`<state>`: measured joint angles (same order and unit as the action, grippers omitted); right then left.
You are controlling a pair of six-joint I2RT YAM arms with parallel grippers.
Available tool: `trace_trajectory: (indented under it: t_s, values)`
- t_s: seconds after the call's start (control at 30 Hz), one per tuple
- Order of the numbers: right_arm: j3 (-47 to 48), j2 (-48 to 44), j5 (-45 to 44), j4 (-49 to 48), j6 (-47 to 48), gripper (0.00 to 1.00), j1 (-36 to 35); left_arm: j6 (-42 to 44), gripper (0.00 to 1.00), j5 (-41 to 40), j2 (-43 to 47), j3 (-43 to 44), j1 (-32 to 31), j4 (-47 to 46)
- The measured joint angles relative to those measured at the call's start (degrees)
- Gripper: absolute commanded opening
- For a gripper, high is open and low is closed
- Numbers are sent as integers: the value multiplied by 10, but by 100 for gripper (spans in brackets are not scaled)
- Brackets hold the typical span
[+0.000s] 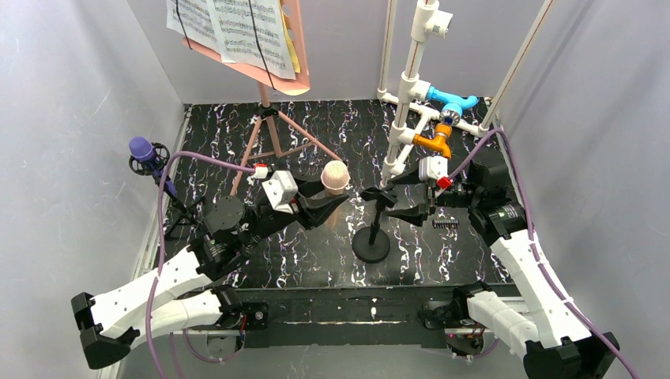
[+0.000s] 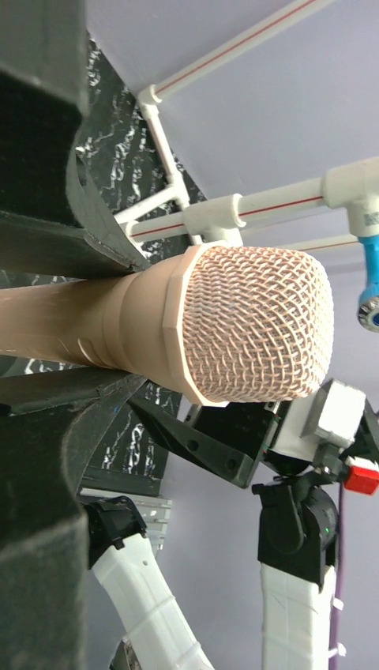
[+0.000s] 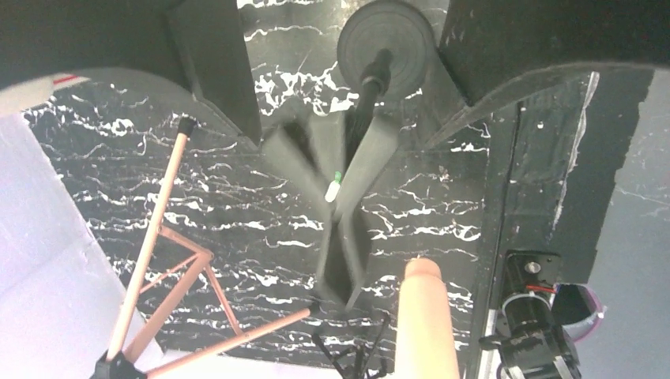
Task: Pack up the instrument practice props
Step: Place the microphone at the center of the board.
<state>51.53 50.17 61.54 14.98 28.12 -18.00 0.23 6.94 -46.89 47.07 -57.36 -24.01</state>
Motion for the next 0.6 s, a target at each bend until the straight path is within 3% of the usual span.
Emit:
trace_trajectory:
  t_s: [0.23,0.6]
  values:
    - [-7,-2,-13,15,1,98,10,0,0,-32,36,-15,0,59]
    - [-8,-56,-18,5,-55,98,85,-34,0,-72,78,-31,0,125]
